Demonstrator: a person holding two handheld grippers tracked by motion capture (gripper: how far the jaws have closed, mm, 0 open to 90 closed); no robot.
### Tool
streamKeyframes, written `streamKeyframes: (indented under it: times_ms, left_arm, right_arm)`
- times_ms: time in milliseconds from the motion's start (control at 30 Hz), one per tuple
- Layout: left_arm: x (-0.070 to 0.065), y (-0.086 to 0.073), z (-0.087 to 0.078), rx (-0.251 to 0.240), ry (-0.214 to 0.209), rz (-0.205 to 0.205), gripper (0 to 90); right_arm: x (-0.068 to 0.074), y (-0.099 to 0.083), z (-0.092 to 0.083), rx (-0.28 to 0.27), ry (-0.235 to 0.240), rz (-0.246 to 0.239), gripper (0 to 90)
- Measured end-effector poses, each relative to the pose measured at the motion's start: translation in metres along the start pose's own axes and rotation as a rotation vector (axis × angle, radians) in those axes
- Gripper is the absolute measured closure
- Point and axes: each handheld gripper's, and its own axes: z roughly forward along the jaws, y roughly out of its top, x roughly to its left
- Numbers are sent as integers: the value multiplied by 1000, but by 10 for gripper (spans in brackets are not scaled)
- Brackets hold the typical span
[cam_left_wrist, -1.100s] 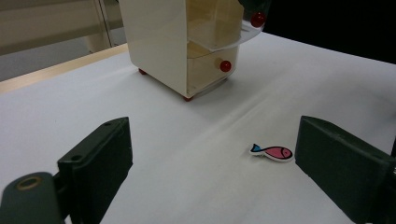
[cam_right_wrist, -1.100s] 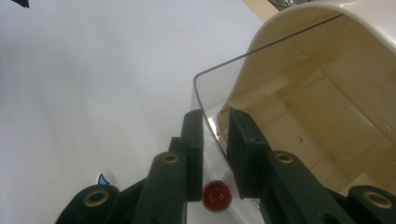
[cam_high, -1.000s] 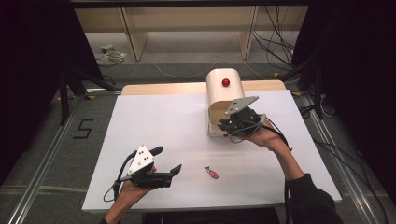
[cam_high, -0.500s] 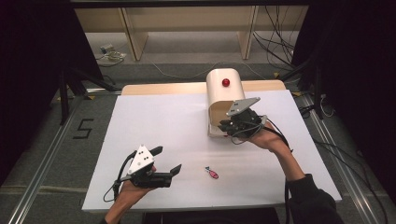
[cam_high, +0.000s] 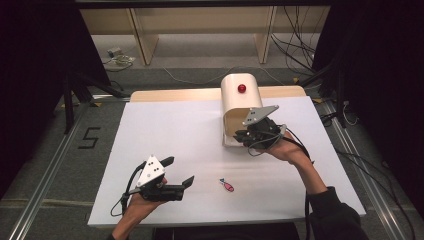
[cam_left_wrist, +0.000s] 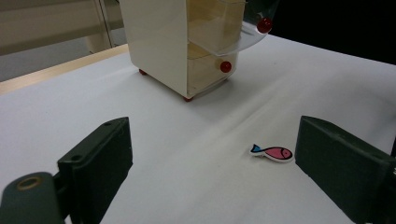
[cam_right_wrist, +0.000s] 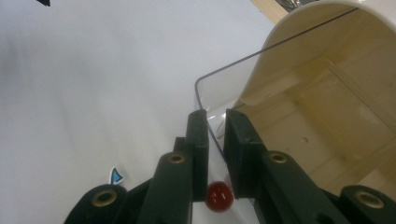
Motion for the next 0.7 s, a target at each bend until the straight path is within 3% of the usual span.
streamKeyframes:
  times_ms: [700]
  left_arm:
    - [0, 0, 0, 1, 1, 2, 110]
  right_arm:
    - [4, -1, -2, 10, 17, -5, 814]
